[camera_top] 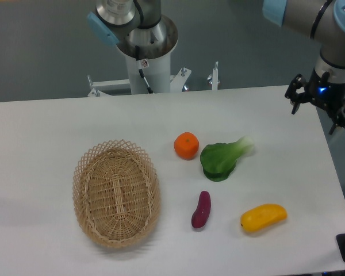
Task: Pick up the green vegetable from the table
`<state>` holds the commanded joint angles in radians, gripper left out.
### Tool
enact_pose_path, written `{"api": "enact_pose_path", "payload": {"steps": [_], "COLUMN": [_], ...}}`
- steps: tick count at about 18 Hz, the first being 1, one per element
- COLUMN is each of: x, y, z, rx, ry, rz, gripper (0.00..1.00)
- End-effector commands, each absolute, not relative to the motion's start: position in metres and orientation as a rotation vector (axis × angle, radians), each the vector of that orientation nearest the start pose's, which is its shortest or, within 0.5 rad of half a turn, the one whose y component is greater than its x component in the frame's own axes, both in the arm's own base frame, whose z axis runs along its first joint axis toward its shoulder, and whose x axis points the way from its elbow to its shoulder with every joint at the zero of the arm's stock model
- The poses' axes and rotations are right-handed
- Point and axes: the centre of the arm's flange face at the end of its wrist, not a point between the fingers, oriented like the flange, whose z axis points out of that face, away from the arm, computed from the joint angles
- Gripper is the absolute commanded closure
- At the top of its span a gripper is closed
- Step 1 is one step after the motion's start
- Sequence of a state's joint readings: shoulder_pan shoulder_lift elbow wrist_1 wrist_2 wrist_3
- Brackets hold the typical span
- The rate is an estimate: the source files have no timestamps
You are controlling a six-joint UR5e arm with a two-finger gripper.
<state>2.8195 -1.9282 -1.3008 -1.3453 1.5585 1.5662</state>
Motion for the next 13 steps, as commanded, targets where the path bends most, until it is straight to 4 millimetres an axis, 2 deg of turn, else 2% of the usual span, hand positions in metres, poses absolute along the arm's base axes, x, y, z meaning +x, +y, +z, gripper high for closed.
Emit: {"api": "enact_pose_path", "payload": {"steps": [5,10,13], "x": [-0.574,-0.569,-0.562], "y": [0.338,0.337,0.334], "z": [0.439,0.419,0.399], "rx": [-3.045,-3.041,-3.037], "ry": [0.498,0.493,0.495], "rz": [0.218,0.199,0.22], "gripper": [0.0,0.0,0.0]}}
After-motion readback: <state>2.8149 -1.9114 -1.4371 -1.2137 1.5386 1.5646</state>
